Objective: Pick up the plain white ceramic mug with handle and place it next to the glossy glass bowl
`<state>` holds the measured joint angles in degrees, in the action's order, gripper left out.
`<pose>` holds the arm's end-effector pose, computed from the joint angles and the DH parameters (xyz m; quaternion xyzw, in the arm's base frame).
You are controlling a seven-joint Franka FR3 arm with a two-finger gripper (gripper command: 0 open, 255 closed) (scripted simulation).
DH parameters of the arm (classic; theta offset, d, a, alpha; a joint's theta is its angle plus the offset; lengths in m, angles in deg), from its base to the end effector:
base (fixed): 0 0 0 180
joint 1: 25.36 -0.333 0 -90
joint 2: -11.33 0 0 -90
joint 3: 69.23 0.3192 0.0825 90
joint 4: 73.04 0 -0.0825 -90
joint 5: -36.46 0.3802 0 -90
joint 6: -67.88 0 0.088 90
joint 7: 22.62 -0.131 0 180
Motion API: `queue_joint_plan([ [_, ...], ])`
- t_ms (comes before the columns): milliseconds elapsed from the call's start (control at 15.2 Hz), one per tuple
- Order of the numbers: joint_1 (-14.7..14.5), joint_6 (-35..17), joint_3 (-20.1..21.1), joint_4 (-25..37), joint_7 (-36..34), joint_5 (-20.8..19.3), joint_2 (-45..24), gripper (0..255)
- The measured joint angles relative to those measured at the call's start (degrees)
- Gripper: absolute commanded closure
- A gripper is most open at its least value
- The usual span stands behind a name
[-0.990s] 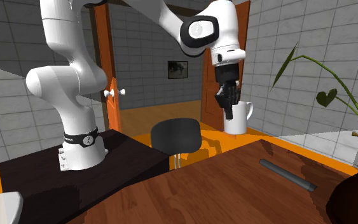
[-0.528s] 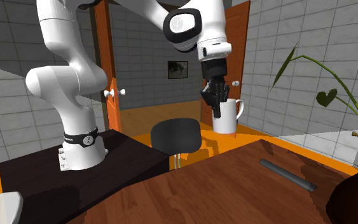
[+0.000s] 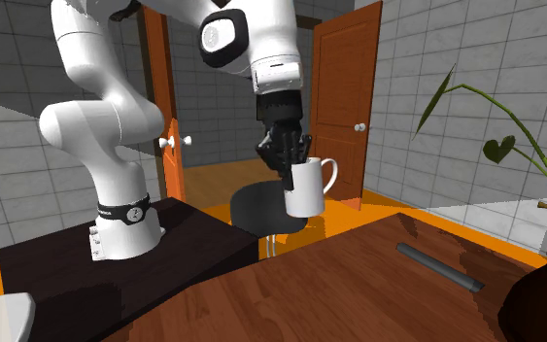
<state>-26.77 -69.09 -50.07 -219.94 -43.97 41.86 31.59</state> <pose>0.4050 0.1512 0.3789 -0.9954 0.0435 -0.0850 0.0083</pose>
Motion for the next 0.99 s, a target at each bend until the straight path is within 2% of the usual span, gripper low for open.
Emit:
queue_joint_plan([
  [330,0.9,1.3,-5.8,-6.3,7.7,1.0,7.4,255],
  [594,2.7,1.8,-10.8,-10.8,13.9,0.2,12.2,255],
  [990,7.2,4.5,-18.8,-14.6,23.3,-3.0,18.5,255],
])
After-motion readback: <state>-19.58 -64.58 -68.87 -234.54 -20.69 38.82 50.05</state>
